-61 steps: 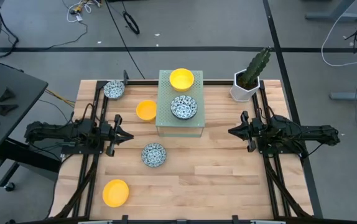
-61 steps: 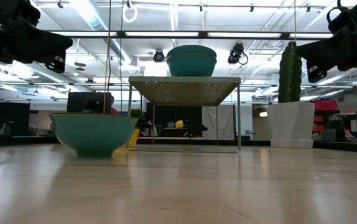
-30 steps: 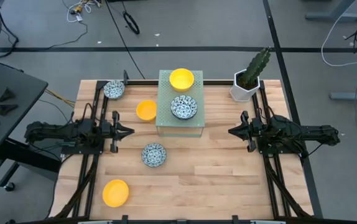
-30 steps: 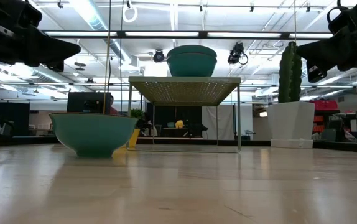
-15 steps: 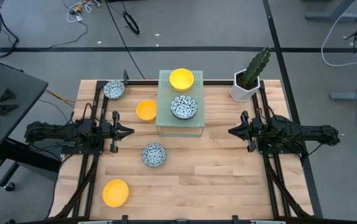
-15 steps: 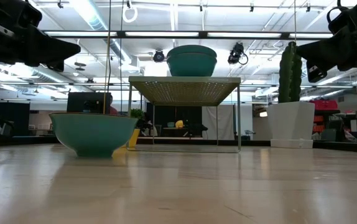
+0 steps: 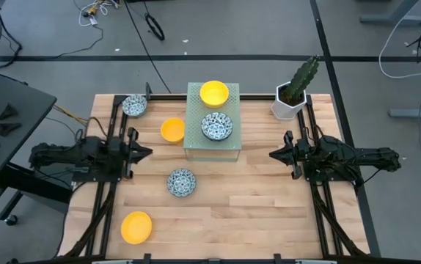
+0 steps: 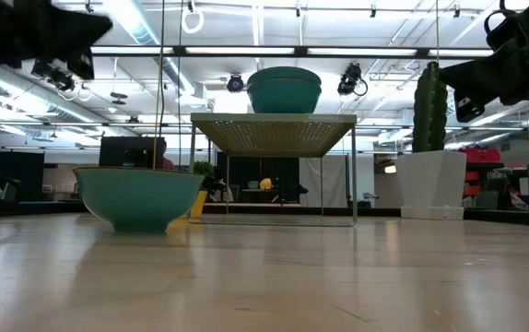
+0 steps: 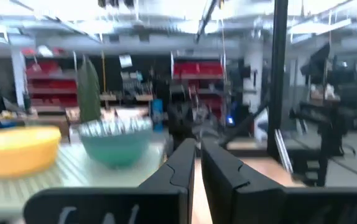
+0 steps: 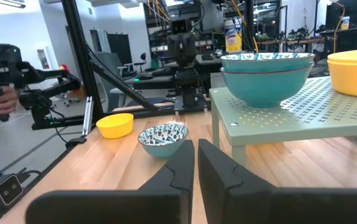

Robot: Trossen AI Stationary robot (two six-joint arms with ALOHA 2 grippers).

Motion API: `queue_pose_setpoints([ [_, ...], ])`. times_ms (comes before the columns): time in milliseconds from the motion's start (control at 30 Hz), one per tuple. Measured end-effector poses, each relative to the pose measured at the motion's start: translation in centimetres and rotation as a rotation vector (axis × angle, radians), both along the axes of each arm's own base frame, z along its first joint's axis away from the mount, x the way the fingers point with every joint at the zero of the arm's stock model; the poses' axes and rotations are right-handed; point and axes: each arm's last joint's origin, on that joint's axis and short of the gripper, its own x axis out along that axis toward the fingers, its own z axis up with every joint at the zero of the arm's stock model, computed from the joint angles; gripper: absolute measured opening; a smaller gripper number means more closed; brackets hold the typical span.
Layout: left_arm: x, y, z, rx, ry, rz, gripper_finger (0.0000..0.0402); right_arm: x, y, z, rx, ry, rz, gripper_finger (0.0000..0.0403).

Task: Pick & Place Mini bowls
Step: Stack the blue and white bowl on top of the other blue and white bowls on the shelf

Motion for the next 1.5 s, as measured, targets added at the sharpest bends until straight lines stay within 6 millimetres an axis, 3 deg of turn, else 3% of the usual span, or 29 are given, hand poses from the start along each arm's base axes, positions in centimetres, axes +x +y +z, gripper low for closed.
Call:
queue_pose_setpoints([
  [467, -3.4, 0.7, 7.6, -0.062, -0.218, 0.129, 0.0035, 0.0, 0.0, 0.0, 0.0, 0.0, 0.0, 0.0027],
  [633, -4.5, 1.0, 9.0, -0.082, -0.178, 0.205, 0.0042, 0.0, 0.0, 0.0, 0.0, 0.0, 0.0, 0.0027],
  [1000, -5.9, 1.3, 11.1, -0.108, -0.195, 0.264, 0.0151, 0.0, 0.0, 0.0, 0.0, -0.001, 0.0, 0.0027],
  [1233, -6.0, 1.3, 14.3, -0.084, -0.204, 0.288, 0.0215, 0.0, 0.0, 0.0, 0.0, 0.0, 0.0, 0.0027],
  [1500, -5.5, 1.3, 18.7, -0.046, -0.138, 0.302, 0.024, 0.0, 0.0, 0.0, 0.0, 0.0, 0.0, 0.0027],
])
